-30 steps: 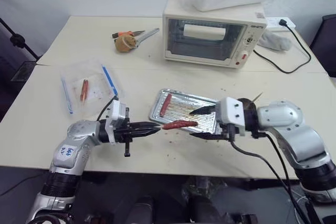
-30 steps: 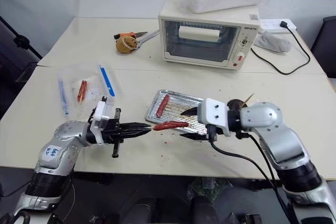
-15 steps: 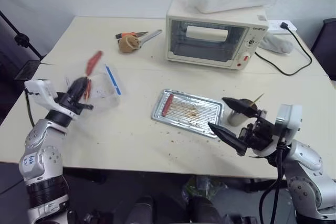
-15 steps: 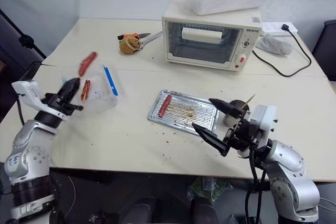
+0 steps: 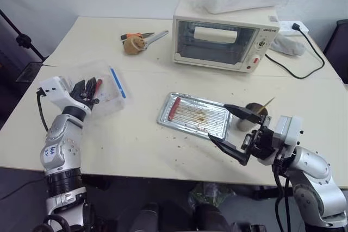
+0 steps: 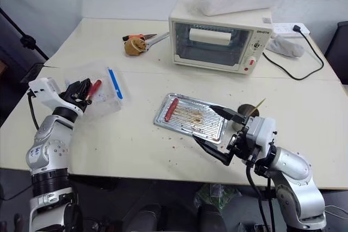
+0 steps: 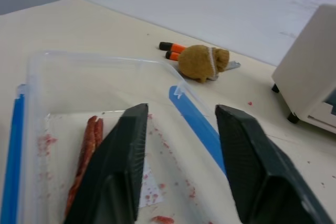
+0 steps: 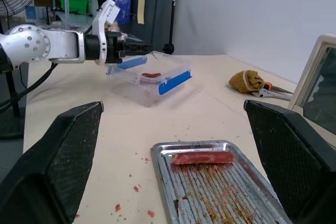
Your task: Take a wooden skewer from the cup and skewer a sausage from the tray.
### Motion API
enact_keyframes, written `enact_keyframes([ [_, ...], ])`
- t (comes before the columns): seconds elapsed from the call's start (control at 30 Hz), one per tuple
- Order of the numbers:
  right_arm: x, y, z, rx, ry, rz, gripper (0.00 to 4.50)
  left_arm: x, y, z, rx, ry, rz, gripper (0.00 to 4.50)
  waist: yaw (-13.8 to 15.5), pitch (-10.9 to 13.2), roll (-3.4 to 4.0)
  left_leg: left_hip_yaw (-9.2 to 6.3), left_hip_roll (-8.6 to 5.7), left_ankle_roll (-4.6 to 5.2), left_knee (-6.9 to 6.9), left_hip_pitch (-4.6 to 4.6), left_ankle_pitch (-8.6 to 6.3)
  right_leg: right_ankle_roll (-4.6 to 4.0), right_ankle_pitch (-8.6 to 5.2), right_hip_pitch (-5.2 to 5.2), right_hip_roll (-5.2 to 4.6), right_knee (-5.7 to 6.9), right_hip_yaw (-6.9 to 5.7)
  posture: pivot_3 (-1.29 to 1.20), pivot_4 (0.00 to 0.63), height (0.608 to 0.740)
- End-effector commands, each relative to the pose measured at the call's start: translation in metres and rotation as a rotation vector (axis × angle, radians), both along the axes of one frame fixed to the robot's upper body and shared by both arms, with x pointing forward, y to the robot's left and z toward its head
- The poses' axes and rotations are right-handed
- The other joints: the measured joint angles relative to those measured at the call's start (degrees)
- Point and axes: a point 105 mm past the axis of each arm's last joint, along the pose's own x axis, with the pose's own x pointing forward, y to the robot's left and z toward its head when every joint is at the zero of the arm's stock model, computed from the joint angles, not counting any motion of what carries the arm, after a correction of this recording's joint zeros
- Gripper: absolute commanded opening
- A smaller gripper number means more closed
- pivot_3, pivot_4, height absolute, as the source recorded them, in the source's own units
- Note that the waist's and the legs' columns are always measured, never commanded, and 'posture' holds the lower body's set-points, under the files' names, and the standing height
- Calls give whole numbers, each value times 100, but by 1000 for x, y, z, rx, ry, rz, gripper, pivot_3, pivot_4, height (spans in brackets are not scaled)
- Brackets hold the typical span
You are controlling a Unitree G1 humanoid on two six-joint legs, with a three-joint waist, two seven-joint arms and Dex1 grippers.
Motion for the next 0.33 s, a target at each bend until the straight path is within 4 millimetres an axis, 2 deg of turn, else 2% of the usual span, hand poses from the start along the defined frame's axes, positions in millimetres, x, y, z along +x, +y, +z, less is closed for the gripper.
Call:
enact_keyframes([
  [0.03, -4, -1, 7, -33, -22, 30, 4500, -17, -11, 29, 136, -117, -143, 3398, -21, 0, 0, 1, 1, 0, -1, 0, 0, 0, 0, -2, 0, 0, 0, 0, 150, 740],
  [0.1, -4, -7, 4, -63, 1, 36, 4500, -34, -31, 33, 303, -118, -337, 3398, -45, 0, -1, 2, 3, -1, -5, 0, -1, 0, 0, -1, -1, -2, 4, 0, 150, 740],
  [0.17, -6, -11, -2, -104, 40, 58, 4500, -58, -55, 22, 482, -91, -562, 3398, -81, 0, 0, 1, 5, -2, -13, -1, -1, -3, -1, -1, -2, -6, 11, 0, 150, 740],
  [0.23, -8, -14, -10, -129, 76, 81, 4500, -85, -72, -6, 669, -11, -788, 3398, -109, 0, 4, 2, 4, -1, -20, 1, -2, -7, -4, 2, -10, -18, 13, 0, 150, 740],
  [0.33, -3, -20, -23, -113, 119, 62, 4500, -107, -72, -40, 791, 110, -934, 3398, -122, 0, 8, 2, 3, 1, -46, 15, -1, -13, -7, 16, -18, -40, 13, 0, 150, 740],
])
